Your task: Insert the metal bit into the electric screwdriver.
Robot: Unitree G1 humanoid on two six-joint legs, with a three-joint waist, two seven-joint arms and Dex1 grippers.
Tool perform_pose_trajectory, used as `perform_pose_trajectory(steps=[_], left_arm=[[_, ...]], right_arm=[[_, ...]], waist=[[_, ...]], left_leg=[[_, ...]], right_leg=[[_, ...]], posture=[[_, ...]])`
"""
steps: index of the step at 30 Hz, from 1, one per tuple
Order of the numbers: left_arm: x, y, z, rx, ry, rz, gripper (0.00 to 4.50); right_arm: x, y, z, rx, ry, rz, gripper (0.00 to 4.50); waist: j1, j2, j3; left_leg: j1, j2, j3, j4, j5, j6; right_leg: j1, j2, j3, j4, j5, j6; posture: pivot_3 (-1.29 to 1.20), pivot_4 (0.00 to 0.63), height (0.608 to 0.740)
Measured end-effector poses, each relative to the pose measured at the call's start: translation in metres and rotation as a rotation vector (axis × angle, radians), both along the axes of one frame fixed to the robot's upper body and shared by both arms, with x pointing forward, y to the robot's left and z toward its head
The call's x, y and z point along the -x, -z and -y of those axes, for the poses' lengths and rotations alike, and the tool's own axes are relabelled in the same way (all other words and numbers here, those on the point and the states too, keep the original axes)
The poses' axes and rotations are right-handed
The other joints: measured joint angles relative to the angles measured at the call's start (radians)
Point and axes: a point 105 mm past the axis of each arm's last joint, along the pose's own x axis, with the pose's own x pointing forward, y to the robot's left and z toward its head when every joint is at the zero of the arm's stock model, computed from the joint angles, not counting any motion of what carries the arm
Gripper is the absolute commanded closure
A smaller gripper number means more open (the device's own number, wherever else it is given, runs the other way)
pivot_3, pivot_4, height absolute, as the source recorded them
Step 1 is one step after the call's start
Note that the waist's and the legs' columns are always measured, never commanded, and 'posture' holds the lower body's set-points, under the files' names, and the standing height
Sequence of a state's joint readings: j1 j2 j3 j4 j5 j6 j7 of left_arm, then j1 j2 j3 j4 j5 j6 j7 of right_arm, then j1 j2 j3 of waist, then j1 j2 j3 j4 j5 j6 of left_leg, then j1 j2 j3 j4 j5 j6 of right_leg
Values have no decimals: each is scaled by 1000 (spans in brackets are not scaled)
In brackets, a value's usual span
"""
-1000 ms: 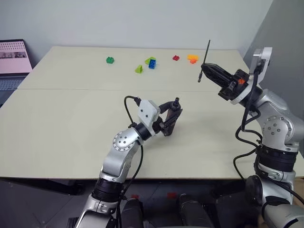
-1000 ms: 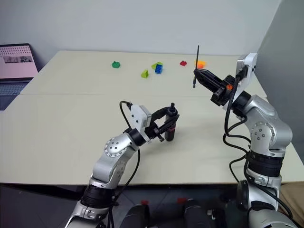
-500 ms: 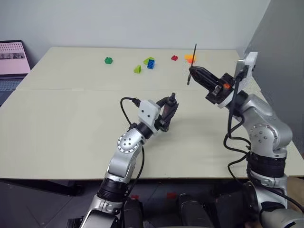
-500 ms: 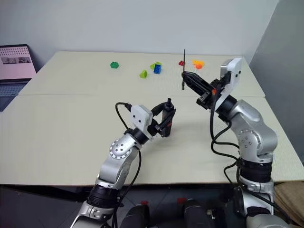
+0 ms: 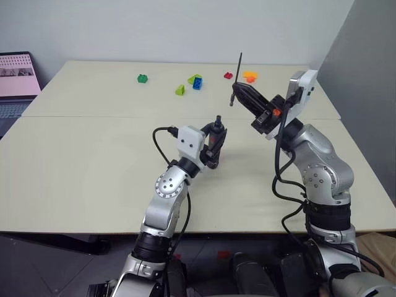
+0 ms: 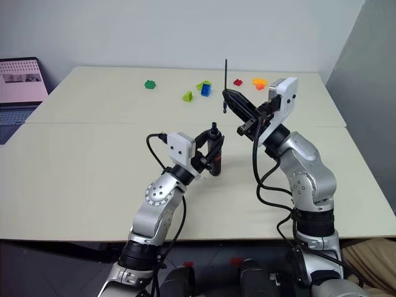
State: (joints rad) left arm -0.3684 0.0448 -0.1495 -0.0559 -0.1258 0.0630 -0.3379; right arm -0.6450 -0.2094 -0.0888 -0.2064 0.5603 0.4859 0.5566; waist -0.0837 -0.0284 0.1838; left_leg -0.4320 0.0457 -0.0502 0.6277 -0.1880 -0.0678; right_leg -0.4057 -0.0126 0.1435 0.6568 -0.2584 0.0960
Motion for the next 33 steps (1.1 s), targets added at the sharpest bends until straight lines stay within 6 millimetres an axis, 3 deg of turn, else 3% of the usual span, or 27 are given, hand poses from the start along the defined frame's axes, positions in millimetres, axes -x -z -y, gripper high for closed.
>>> perform_pose_trajectory(steps=[22, 33], left_arm=[[0, 0, -1, -12, 3, -7, 2862], [1, 0, -1, -13, 3, -6, 2862]], right_arm=[[2, 6, -21, 50, -103, 13, 4500], [-5, 14, -19, 68, -83, -6, 4500]], waist=[[0, 0, 0], [0, 0, 0]], left_leg=[[0, 0, 0, 0, 0, 0], [0, 0, 0, -2, 0, 0]], right_leg=[[0, 0, 0, 0, 0, 0], [0, 0, 0, -2, 0, 0]], posture=[[0, 150, 740], [0, 150, 740]])
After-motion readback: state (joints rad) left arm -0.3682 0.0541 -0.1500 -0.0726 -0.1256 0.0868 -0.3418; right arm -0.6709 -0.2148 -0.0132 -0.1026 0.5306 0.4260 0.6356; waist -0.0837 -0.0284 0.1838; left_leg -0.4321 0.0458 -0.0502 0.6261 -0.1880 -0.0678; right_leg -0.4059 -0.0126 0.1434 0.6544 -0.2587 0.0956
